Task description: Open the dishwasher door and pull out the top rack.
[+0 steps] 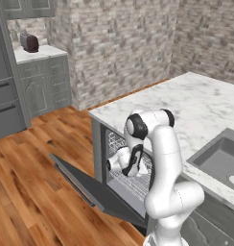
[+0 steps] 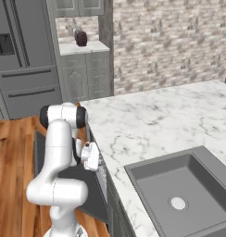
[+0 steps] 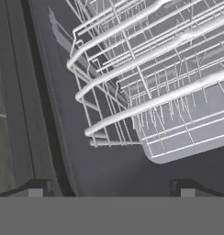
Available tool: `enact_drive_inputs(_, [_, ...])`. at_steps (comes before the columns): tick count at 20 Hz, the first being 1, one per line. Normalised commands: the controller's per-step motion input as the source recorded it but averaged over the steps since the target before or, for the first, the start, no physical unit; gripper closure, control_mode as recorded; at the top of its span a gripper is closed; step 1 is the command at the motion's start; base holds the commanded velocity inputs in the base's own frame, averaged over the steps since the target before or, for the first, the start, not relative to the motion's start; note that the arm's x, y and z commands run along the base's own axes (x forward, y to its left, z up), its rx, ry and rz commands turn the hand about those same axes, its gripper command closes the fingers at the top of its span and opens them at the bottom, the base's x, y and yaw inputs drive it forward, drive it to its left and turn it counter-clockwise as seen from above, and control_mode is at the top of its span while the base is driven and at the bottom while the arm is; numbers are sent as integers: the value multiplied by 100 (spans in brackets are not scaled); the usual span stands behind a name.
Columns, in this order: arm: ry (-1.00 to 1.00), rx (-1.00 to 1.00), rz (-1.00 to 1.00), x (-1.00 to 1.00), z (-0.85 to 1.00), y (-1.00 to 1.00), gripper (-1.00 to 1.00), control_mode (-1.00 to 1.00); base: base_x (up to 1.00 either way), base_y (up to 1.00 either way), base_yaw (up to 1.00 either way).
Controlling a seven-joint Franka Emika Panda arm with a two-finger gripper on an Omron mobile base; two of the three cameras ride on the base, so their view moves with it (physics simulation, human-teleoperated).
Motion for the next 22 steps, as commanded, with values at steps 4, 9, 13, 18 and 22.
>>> enact_drive_inputs(4, [-10,2,1,31,-14,-21,-100,-100,0,0,0])
enact_drive_inputs(9, [-8,1,1,36,-37,-15,-100,-100,0,0,0])
enact_drive_inputs(13, [-11,6,0,33,-22,-24,-100,-100,0,0,0])
enact_drive_inputs(18, [-4,20,-3,16,-30,-33,-100,-100,0,0,0])
enact_drive_inputs(22, [0,37,-16,1,-29,-48,-100,-100,0,0,0])
